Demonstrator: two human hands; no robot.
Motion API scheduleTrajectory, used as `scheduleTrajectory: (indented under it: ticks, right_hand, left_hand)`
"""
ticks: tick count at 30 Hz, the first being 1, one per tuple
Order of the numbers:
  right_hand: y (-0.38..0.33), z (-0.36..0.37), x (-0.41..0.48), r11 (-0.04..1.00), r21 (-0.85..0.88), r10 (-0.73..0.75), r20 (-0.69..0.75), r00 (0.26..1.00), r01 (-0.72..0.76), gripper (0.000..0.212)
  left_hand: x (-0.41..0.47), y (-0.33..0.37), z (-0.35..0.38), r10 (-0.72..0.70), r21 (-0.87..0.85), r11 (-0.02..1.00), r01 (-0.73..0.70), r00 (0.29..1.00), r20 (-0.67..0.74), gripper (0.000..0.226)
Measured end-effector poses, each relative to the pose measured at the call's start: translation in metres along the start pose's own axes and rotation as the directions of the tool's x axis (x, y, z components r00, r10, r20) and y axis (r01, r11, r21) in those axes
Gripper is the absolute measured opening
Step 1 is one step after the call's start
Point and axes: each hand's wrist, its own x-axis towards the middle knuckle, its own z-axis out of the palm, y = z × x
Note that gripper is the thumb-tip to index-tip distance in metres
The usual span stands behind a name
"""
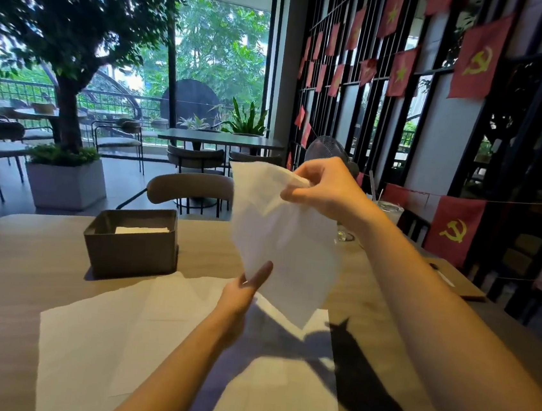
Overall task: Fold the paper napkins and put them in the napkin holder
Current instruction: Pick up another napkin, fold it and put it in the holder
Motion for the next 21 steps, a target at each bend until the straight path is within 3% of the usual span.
scheduleTrajectory:
  ticks: [3, 6, 11, 14, 17, 21]
  right_hand:
    - [-0.004, 0.0, 0.001, 0.997, 0.075, -0.014, -0.063, 0.998, 0.019, 0.02]
    - [0.004, -0.004, 0.0, 0.99, 0.144, 0.014, -0.078, 0.997, -0.002, 0.03]
    - [0.027, -0.005, -0.007, 0.979, 0.187, 0.086, -0.006, 0.996, -0.083, 0.031]
    - [0.04, -0.005, -0.012, 0.935, 0.321, 0.118, 0.113, 0.987, -0.149, 0.029]
    - [0.051, -0.008, -0.014, 0.889, 0.388, 0.166, 0.219, 0.962, -0.242, 0.028]
    - [0.058, -0.006, -0.015, 0.873, 0.42, 0.155, 0.244, 0.957, -0.249, 0.021]
  left_hand:
    - [0.0, 0.014, -0.015, 0.039, -0.288, 0.957, -0.037, 0.999, 0.002, 0.05]
    - [-0.001, 0.029, -0.034, 0.058, -0.334, 0.939, -0.081, 0.995, -0.077, 0.028]
    - [-0.005, 0.053, -0.06, 0.136, -0.169, 0.973, -0.16, 0.98, -0.145, 0.019]
    - [-0.007, 0.069, -0.072, 0.196, -0.046, 0.978, -0.206, 0.967, -0.16, 0.021]
    - [-0.008, 0.083, -0.084, 0.267, 0.073, 0.963, -0.258, 0.953, -0.142, 0.019]
    - [-0.013, 0.098, -0.093, 0.288, 0.112, 0.954, -0.279, 0.955, -0.072, 0.013]
